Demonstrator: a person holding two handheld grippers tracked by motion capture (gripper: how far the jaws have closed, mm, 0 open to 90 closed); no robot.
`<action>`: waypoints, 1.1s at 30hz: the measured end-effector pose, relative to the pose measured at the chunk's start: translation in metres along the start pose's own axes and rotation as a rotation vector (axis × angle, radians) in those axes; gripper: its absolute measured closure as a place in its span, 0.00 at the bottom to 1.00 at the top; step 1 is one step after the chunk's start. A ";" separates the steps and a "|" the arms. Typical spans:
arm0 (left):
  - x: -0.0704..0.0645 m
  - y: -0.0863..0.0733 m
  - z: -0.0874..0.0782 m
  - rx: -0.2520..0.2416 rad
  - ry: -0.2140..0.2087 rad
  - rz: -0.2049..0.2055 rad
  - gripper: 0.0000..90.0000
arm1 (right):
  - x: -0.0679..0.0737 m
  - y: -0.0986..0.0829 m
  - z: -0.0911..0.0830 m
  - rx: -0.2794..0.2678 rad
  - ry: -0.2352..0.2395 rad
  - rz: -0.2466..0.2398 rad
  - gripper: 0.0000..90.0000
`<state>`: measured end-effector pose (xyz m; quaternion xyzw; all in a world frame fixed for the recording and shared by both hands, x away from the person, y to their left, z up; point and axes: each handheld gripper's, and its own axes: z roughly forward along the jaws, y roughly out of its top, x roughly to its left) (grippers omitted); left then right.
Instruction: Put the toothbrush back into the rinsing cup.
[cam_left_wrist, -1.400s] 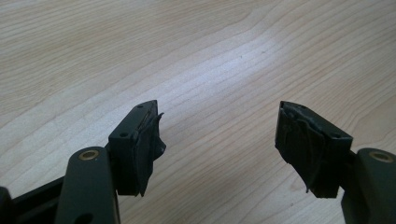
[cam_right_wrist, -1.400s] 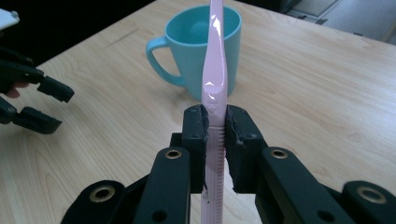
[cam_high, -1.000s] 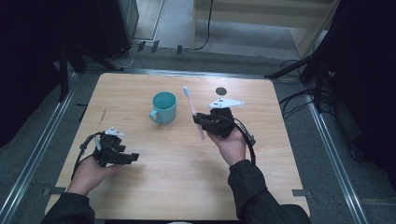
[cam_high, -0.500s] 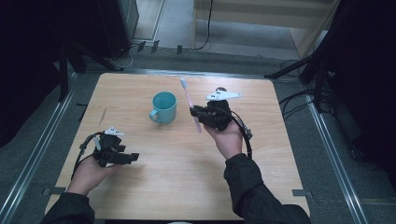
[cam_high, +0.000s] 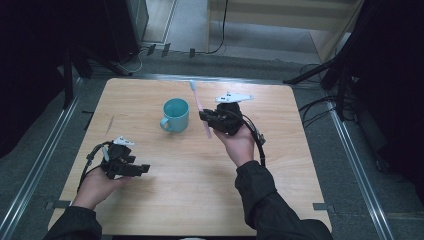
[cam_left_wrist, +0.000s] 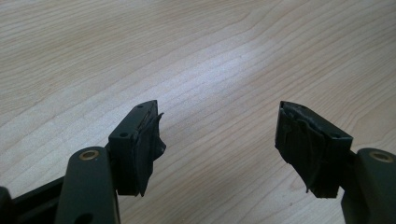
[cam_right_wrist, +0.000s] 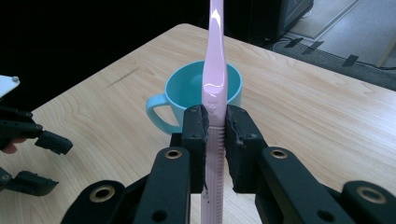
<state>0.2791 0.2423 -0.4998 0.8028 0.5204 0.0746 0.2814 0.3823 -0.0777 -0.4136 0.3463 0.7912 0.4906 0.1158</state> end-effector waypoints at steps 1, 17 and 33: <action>0.000 0.000 0.000 0.000 -0.001 0.000 0.35 | 0.001 0.001 0.001 0.000 0.000 0.002 0.88; 0.000 0.000 0.000 -0.002 -0.004 0.001 0.35 | 0.006 0.019 0.013 -0.029 0.003 -0.010 0.88; 0.001 0.000 -0.001 -0.006 -0.009 -0.003 0.35 | 0.008 0.028 0.024 -0.122 -0.018 -0.014 0.88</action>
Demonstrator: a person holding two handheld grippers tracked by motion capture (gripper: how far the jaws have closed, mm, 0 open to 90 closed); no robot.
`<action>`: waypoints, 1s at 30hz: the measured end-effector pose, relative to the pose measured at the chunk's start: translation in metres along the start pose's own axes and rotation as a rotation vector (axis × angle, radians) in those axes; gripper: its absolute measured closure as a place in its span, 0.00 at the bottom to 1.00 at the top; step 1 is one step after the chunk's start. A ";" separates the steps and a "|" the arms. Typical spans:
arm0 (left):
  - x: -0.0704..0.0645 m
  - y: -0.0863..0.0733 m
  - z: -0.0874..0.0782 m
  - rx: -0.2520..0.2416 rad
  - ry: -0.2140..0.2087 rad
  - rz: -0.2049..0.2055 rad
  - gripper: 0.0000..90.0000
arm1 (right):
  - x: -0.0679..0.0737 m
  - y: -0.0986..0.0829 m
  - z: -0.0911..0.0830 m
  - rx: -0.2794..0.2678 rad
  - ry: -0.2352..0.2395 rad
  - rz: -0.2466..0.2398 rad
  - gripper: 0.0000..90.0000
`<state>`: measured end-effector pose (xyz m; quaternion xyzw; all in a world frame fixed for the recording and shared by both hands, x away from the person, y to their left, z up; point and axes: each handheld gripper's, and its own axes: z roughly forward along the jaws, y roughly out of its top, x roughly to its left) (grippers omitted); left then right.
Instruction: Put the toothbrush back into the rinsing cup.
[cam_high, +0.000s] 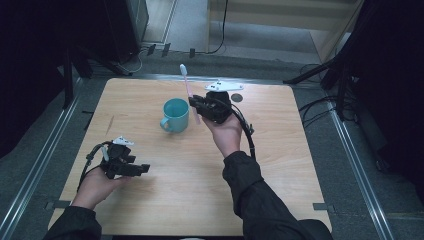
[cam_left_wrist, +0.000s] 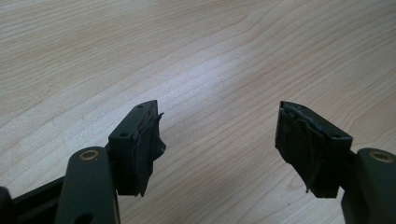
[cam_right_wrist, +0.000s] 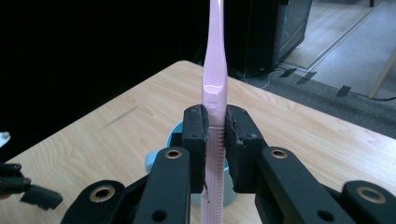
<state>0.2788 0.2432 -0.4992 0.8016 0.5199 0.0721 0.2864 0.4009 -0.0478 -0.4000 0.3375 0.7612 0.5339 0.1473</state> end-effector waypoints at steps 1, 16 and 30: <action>0.000 0.000 0.000 0.000 -0.002 0.000 0.35 | 0.000 0.000 0.001 -0.005 -0.001 0.002 0.88; 0.000 0.000 0.000 -0.005 -0.009 -0.004 0.35 | 0.002 0.002 0.013 -0.066 -0.009 0.010 0.88; 0.002 0.000 -0.001 -0.005 -0.010 -0.003 0.35 | 0.001 0.003 0.025 -0.103 -0.004 0.027 0.88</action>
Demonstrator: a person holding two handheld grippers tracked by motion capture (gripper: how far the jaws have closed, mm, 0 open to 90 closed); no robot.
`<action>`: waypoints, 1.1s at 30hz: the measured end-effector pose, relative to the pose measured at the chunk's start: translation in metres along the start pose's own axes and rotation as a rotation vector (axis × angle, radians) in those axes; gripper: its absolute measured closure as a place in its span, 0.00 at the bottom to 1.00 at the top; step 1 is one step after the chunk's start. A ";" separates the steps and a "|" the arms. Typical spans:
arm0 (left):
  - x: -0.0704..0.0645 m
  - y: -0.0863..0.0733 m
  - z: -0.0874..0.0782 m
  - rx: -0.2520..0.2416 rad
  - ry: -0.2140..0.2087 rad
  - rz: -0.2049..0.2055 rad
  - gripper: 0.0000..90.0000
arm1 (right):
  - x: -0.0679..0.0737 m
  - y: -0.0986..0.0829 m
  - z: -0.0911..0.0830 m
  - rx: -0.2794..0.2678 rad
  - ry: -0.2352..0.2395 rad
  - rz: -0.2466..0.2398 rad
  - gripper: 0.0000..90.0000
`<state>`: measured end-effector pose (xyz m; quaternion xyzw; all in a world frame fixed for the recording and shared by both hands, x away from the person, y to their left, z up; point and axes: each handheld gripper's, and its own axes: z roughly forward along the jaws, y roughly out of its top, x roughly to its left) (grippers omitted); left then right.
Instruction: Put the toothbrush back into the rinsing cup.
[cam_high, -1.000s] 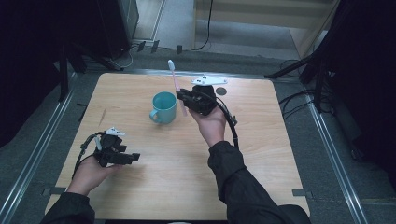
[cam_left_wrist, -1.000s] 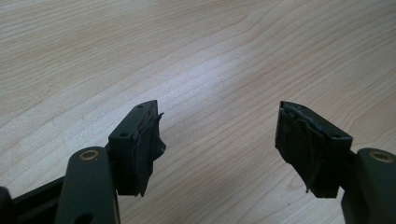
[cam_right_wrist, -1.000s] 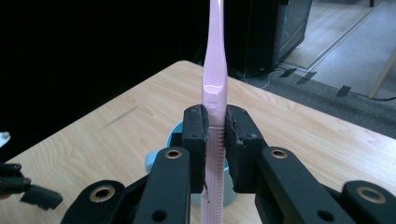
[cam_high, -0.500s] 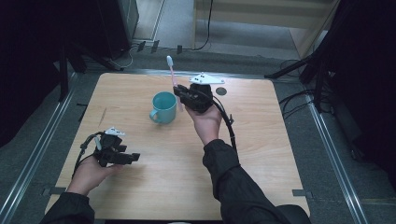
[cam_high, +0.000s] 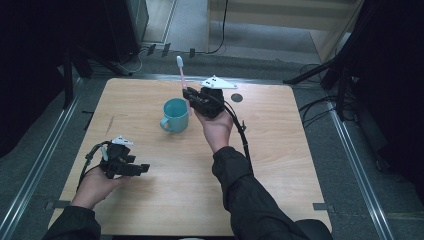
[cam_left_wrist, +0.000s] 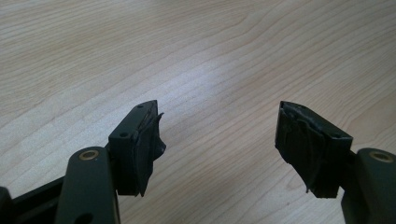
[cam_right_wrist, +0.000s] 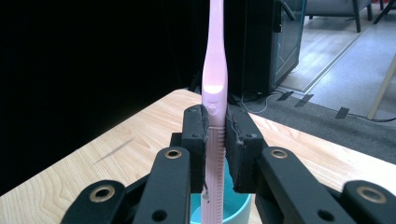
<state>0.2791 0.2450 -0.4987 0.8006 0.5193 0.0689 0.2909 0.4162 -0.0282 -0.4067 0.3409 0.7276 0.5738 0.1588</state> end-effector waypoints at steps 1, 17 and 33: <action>0.000 0.000 0.000 0.001 -0.001 0.000 0.35 | 0.000 0.000 0.002 0.005 0.001 0.003 0.88; 0.000 0.000 -0.001 0.001 -0.002 0.003 0.35 | -0.004 0.006 0.023 0.005 0.001 0.012 0.88; 0.001 0.000 -0.001 -0.004 -0.008 -0.004 0.35 | 0.000 -0.003 0.047 0.012 0.008 0.018 0.88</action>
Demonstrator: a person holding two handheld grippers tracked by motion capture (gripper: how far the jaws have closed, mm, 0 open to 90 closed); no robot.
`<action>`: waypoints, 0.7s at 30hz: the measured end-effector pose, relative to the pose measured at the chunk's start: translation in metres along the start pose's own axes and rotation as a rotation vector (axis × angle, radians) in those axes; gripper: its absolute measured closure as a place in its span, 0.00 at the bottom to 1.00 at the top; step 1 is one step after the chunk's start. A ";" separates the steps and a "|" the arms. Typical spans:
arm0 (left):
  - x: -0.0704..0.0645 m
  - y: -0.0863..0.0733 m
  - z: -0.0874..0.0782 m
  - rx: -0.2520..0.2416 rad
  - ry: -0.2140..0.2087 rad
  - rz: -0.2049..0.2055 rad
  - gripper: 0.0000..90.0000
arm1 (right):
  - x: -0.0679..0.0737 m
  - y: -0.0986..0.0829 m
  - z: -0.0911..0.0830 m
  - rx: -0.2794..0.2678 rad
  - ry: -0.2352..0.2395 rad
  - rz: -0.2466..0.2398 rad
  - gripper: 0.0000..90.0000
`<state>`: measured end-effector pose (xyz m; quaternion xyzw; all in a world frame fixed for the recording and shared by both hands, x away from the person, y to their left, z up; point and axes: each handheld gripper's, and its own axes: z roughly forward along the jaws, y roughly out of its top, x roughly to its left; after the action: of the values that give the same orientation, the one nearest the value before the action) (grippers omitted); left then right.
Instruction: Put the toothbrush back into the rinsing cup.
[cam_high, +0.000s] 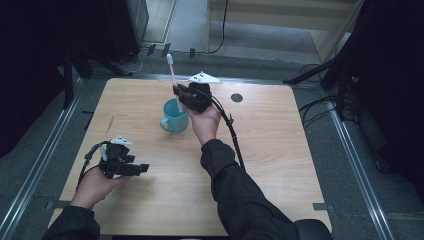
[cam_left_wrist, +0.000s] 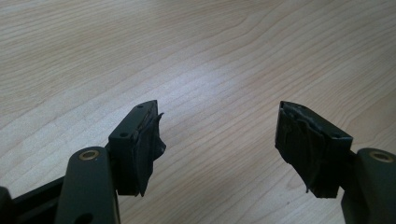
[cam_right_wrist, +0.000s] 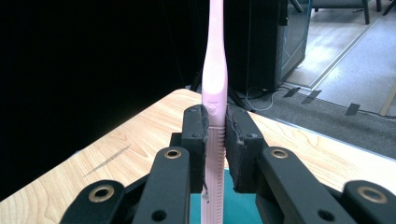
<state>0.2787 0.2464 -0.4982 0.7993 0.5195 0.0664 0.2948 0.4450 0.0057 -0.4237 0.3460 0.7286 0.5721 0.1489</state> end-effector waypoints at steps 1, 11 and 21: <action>0.000 0.000 0.000 0.002 0.000 0.003 0.35 | 0.000 -0.001 0.001 0.000 0.001 0.002 0.88; 0.000 0.000 0.000 0.002 0.000 0.001 0.35 | 0.000 -0.008 0.010 0.024 0.004 0.008 0.88; -0.001 0.000 0.001 0.005 -0.001 0.007 0.35 | 0.004 -0.018 0.016 0.071 0.002 -0.019 0.88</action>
<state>0.2787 0.2450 -0.4987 0.8018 0.5166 0.0657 0.2930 0.4460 0.0180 -0.4443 0.3437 0.7519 0.5446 0.1412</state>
